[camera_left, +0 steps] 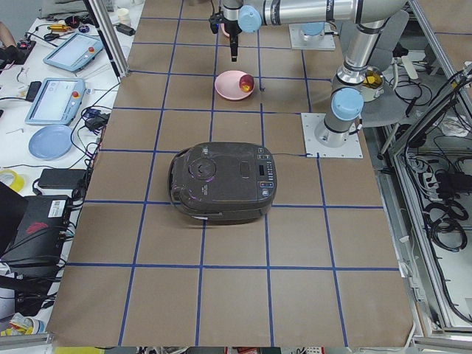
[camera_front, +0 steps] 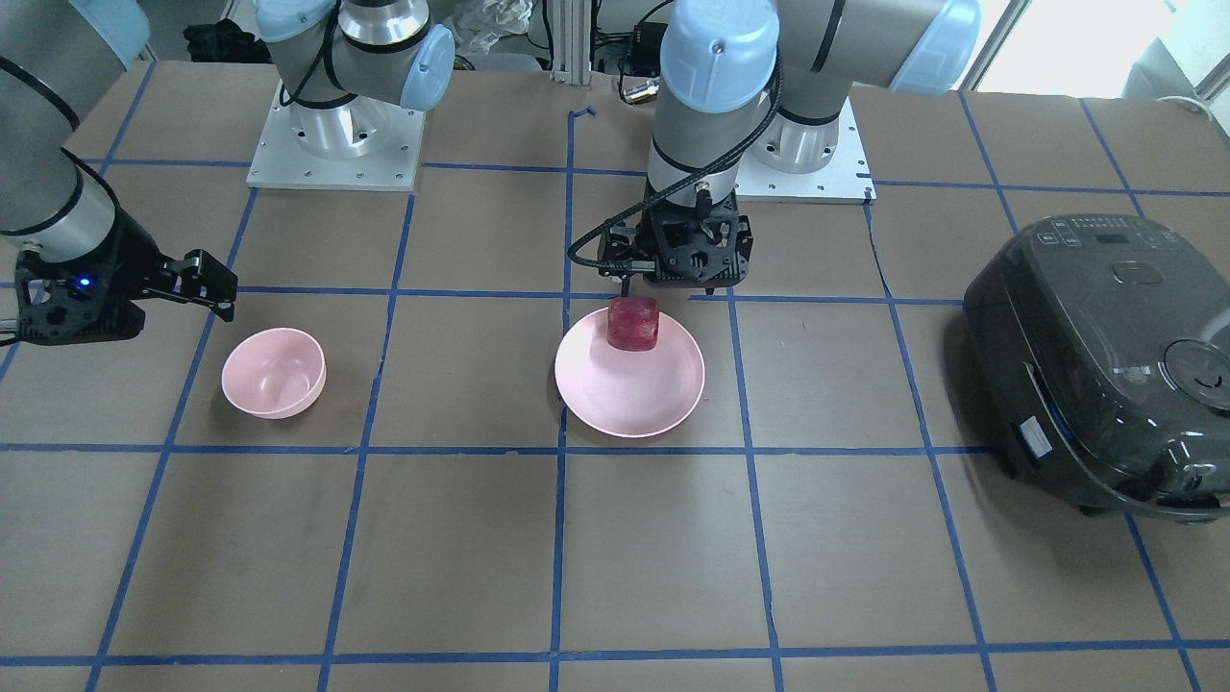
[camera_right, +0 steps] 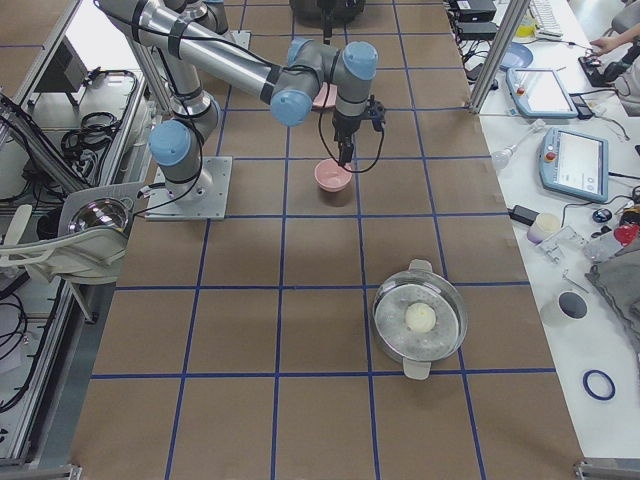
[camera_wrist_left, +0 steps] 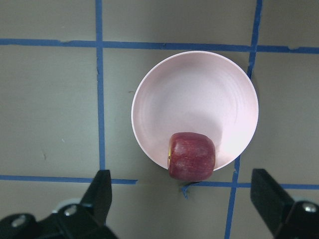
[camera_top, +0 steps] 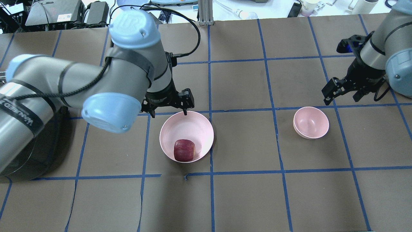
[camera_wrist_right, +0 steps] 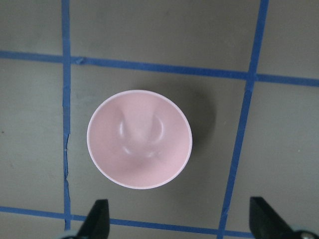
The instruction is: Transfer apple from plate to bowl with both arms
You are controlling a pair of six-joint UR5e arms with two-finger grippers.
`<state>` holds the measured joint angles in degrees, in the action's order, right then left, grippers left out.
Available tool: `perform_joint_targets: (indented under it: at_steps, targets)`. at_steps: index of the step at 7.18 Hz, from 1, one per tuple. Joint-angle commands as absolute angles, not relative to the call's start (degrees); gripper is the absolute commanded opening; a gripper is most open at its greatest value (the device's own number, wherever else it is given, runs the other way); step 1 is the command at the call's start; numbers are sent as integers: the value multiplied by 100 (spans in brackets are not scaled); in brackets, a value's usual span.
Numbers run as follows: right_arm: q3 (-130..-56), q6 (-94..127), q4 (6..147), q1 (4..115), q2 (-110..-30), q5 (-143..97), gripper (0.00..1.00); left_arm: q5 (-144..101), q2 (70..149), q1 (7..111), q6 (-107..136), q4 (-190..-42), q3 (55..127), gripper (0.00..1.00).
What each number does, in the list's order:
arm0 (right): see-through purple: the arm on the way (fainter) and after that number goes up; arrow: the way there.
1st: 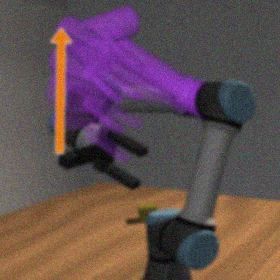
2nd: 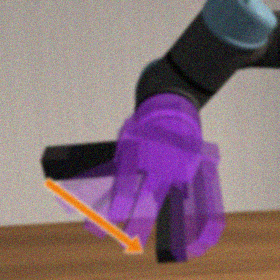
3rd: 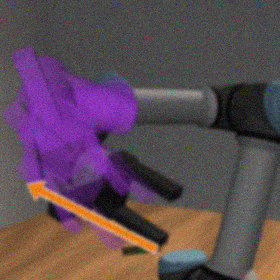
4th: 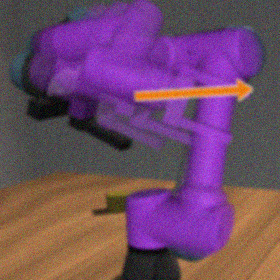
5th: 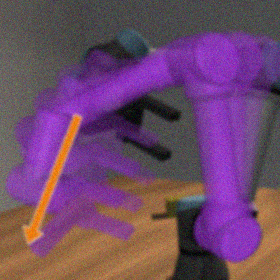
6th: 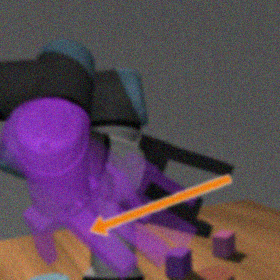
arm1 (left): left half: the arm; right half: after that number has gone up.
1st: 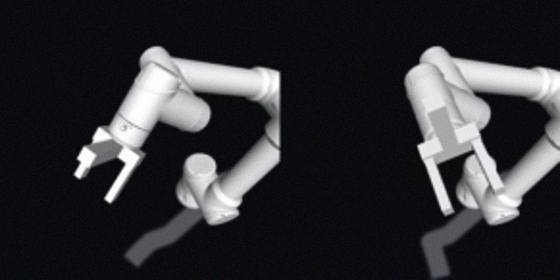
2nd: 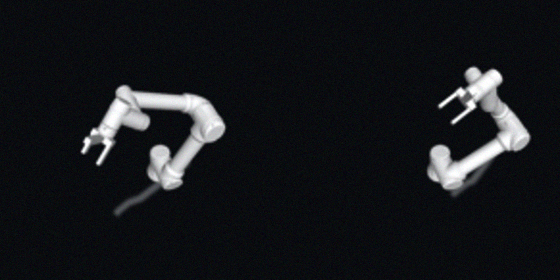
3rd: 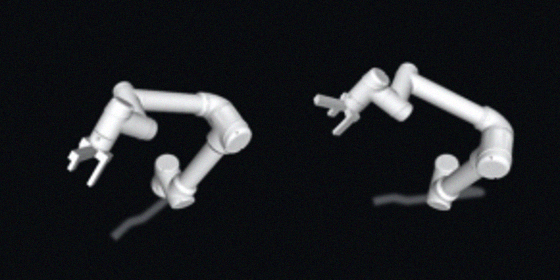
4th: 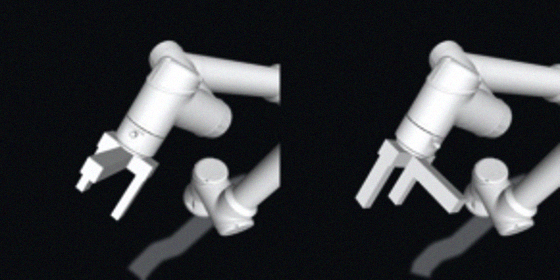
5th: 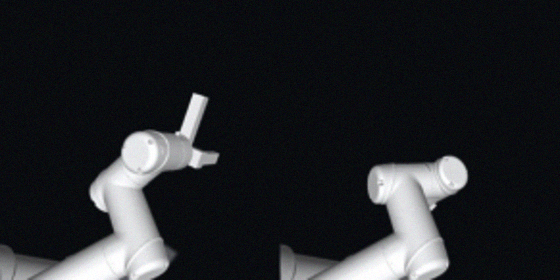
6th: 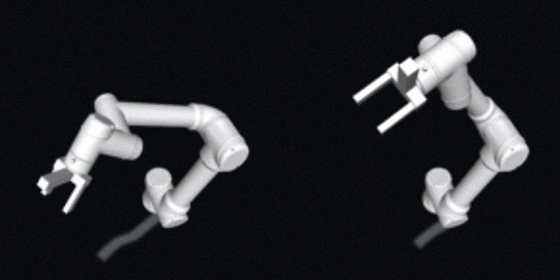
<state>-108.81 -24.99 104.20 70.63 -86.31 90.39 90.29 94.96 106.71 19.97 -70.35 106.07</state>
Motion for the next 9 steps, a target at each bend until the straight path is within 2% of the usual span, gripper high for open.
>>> perform_joint_targets:
  at_steps: [1, 3, 5, 6, 7, 8, 9]
  targets:
    - [-11372, -2575, 10860, 6778, -8229, 9070, 100, 9035, 9632, 10932, 2275, -6103, 11528, 100]
    - [-11364, -2357, 11108, 6645, -7614, 9026, 100, 9044, 9947, 10995, 2241, -5469, 11890, 100]
    - [-11347, -1568, 11240, 6653, -7436, 8965, 99, 9035, 10194, 11004, 2215, -5318, 11900, 100]
    - [-11381, -1564, 11267, 6653, -7349, 8965, 90, 9044, 10291, 11013, 2197, -5291, 11909, 100]
    - [-11391, -1556, 11268, 6653, -7295, 8956, 76, 9035, 10344, 11013, 2197, -5195, 11909, 97]
    - [-11373, -1538, 11259, 6653, -7260, 8843, 31, 9035, 10353, 11013, 2180, -5194, 11909, 77]
    - [-11373, -1547, 11259, 6653, -7268, 8833, 11, 9026, 10354, 11021, 2188, -5186, 11900, 49]
